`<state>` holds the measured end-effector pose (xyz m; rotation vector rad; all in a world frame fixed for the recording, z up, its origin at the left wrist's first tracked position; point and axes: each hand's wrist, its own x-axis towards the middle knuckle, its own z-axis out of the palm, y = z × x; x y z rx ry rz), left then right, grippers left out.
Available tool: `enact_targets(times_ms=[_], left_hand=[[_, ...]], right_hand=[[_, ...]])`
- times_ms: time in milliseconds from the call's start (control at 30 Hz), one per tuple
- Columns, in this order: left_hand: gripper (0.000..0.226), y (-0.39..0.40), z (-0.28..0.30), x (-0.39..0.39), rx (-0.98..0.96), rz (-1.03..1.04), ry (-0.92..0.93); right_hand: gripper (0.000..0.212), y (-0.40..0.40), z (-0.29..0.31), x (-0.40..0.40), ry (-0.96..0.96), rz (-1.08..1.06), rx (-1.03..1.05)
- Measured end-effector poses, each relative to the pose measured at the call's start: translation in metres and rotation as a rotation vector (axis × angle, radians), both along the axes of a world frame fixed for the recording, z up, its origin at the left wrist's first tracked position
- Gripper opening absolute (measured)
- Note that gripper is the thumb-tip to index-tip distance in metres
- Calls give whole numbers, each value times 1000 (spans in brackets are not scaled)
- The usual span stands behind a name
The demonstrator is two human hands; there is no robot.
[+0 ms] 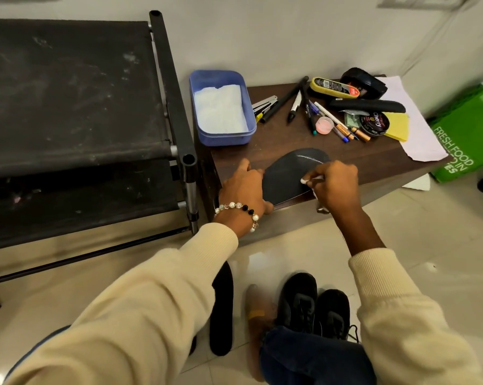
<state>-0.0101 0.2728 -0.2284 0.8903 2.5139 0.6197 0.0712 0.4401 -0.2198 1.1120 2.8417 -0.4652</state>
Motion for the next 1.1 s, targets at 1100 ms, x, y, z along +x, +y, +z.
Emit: enact_targets(times_ms=[1100], left_hand=[[67, 6, 6, 5, -136, -25, 79]], right_hand=[[21, 15, 17, 16, 170, -92, -191]])
